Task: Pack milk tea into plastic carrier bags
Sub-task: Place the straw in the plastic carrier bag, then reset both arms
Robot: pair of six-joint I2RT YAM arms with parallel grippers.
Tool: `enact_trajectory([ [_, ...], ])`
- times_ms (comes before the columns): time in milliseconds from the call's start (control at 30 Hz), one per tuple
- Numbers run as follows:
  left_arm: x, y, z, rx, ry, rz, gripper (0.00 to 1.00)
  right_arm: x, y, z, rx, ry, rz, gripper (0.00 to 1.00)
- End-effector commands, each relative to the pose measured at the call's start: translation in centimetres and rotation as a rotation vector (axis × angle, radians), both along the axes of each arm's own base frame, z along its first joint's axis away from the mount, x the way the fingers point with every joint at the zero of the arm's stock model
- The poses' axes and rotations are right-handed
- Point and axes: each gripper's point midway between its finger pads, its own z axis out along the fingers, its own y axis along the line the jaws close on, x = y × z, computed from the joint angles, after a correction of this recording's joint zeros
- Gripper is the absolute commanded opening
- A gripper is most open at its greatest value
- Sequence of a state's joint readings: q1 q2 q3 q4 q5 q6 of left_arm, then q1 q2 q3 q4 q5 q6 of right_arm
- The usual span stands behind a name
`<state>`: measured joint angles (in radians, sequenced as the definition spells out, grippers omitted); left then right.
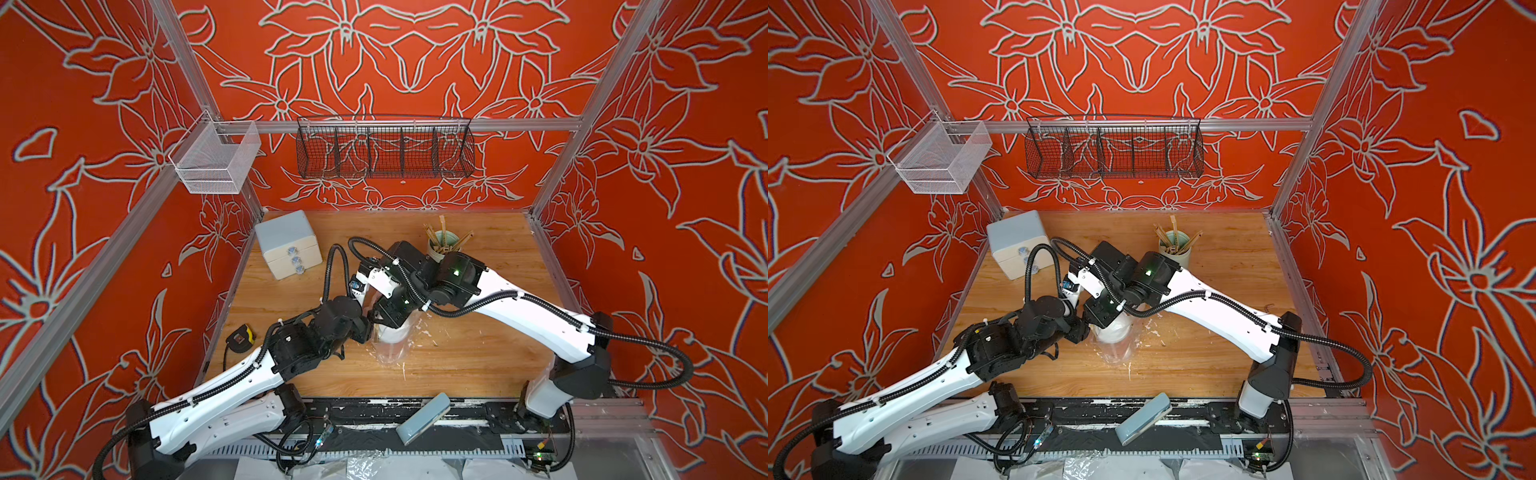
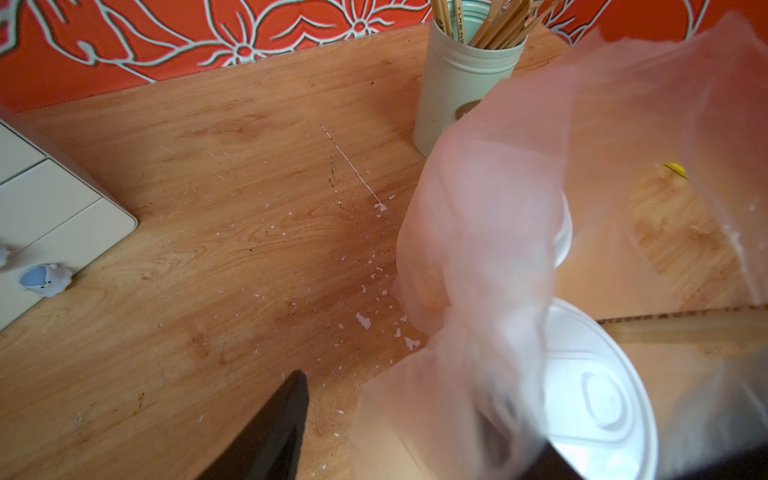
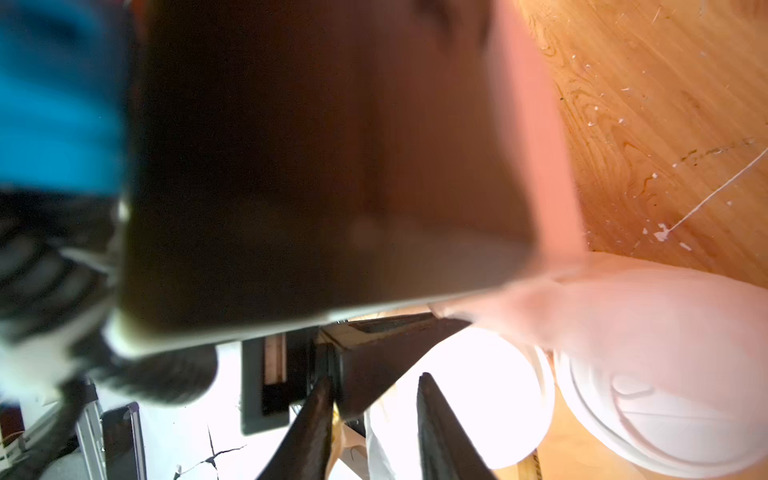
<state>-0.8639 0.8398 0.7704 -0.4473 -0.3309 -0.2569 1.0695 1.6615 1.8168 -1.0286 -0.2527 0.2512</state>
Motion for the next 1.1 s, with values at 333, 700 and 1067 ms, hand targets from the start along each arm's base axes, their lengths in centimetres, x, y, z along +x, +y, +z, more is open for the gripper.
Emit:
enact_trajectory([
  [333,0.5,0.6,6.4,-0.096,-0.152,0.022,0.76,0.5,-3.7,3.7,-0.005,-0.13,-0.079,0.52],
  [700,0.9,3.3,9.8,-0.061,-0.273,0.118,0.91,4.0,-9.7,11.1,0.135,-0.438,-0.298,0.72],
  [1067,3.5,11.5,12.6,0.092,-0.419,0.516,0.97,7.8,-25.7,12.6,0.074,-0.761,-0.782,0.97],
])
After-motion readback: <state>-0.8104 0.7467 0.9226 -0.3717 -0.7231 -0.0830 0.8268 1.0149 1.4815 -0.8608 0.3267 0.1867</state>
